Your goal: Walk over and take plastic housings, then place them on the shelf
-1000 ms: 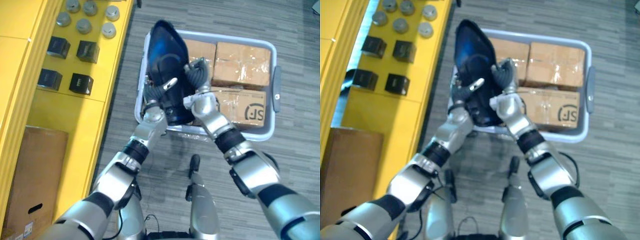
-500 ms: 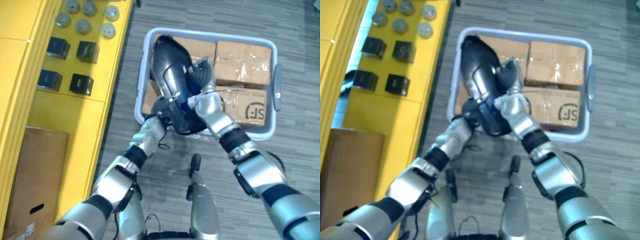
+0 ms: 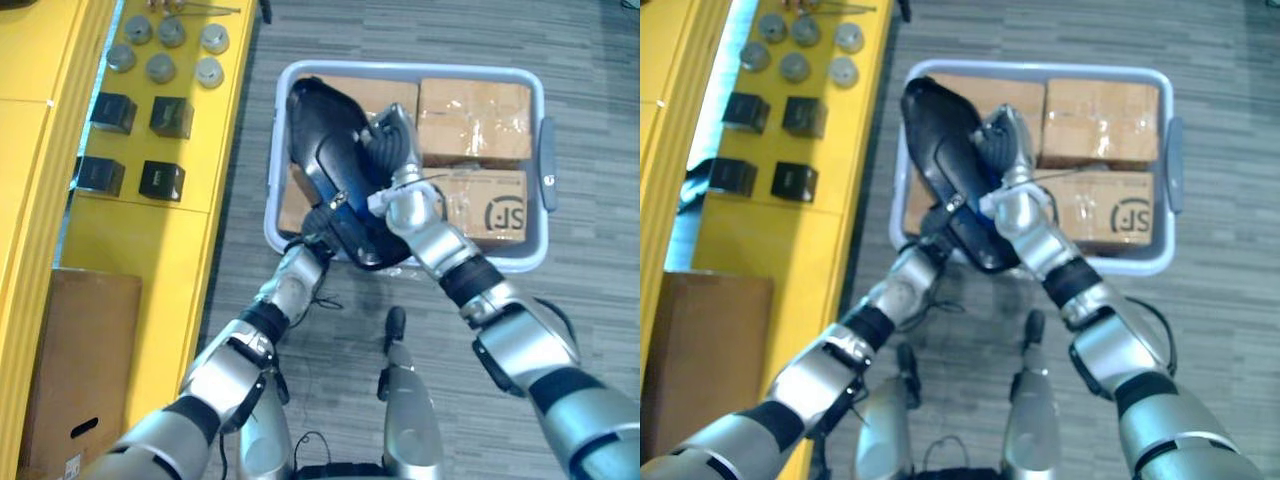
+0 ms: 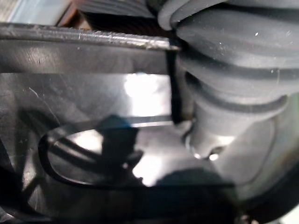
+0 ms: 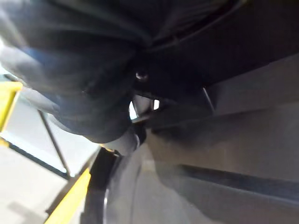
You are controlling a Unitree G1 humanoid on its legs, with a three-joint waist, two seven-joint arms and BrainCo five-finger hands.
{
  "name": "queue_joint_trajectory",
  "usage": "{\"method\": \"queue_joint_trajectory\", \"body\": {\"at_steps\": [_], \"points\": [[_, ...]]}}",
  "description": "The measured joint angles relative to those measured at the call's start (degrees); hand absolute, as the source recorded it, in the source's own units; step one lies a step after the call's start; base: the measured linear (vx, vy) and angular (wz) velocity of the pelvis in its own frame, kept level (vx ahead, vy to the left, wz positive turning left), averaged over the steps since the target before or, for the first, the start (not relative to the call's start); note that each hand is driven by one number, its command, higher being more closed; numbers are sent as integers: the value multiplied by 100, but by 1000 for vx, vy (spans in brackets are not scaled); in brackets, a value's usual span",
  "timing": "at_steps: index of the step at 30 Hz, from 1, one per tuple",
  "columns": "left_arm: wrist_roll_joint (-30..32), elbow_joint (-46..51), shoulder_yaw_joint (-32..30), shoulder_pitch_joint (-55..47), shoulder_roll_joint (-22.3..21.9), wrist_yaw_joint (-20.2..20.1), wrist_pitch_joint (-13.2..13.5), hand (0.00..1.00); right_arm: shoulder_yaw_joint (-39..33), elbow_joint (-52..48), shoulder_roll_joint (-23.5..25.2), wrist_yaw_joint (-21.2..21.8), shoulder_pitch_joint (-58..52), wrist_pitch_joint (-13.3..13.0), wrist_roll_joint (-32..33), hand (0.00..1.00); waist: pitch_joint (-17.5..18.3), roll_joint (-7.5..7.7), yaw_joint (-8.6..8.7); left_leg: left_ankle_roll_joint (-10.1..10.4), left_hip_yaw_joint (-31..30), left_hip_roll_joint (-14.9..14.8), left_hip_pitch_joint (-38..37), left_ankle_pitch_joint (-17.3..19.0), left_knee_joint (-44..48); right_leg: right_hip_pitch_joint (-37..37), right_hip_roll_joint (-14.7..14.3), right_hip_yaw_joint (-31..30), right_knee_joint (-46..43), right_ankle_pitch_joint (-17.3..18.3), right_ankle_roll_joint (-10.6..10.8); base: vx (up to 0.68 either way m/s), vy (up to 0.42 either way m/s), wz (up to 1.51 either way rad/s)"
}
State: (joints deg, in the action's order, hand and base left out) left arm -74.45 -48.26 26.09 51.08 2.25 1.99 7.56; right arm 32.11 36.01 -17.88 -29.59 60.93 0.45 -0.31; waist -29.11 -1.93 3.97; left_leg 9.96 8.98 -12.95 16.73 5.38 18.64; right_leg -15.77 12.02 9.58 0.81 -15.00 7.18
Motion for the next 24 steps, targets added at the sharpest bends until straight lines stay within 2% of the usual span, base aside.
{"method": "queue_joint_trajectory", "body": {"at_steps": [6,13,17,20,22,24], "points": [[23,175,161,-127,-1,-20,326,100,-113,-302,-57,55,-169,-29,-72,100,-34,-82,4,-25,28,20,-181,15,-44,146,25,-10,-7,28,24,-1,8,-1],[-3,305,227,-236,-14,-20,580,100,-176,-519,-57,-48,-365,-201,-108,100,-34,-85,5,-28,66,60,-302,14,-91,218,70,-17,-24,40,41,-2,36,-1],[10,446,288,-450,-14,-20,748,100,-180,-641,-56,-68,-526,-308,-116,100,-34,-85,3,-28,87,68,-641,13,-218,504,73,-4,-26,104,59,29,35,1],[128,586,367,-550,0,-14,925,100,-293,-832,-53,-176,-702,-464,-196,100,-34,-85,-6,-29,76,72,-837,18,-276,689,80,44,-44,176,79,7,26,4],[459,844,370,-664,75,59,1090,100,-367,-1081,-54,-296,-869,-672,-297,100,-34,-85,0,-24,76,74,-1045,15,-365,869,80,83,-43,215,80,12,15,1],[803,1115,390,-669,194,223,1104,100,-474,-1247,-46,-441,-976,-832,-350,100,-32,-87,1,-18,79,81,-1211,11,-424,1021,83,101,-28,230,87,13,12,2]]}}
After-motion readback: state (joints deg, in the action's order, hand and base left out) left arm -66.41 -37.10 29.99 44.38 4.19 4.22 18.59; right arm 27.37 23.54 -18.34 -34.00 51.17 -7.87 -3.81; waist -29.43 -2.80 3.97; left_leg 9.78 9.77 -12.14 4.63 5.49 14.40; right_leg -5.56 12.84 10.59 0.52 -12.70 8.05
